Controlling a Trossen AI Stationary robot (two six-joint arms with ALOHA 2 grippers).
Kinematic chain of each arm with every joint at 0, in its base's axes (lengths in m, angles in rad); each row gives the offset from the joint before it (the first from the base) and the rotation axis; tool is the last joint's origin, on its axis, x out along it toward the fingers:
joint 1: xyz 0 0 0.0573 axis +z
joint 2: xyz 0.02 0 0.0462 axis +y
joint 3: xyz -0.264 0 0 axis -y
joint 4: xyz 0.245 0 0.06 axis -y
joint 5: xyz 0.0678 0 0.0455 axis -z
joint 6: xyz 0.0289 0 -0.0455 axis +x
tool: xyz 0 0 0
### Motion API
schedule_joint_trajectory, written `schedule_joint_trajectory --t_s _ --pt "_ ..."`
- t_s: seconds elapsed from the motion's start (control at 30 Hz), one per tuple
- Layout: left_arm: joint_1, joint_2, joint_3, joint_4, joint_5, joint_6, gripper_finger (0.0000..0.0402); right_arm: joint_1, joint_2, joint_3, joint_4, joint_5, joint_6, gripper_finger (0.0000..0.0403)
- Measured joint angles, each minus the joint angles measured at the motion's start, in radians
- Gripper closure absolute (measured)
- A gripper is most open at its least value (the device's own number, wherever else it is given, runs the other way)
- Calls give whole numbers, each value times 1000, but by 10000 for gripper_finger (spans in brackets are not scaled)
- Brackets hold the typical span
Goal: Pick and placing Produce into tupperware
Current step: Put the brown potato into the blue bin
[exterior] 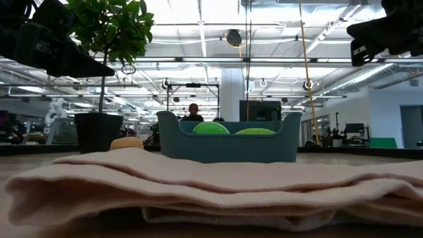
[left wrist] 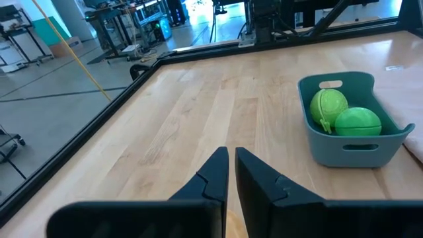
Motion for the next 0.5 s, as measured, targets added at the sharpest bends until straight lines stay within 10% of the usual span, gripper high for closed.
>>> schedule_joint_trajectory --t_s 0.5 --pt "0 0 0 0 0 3 369 0 0 -126 143 -101 15 403"
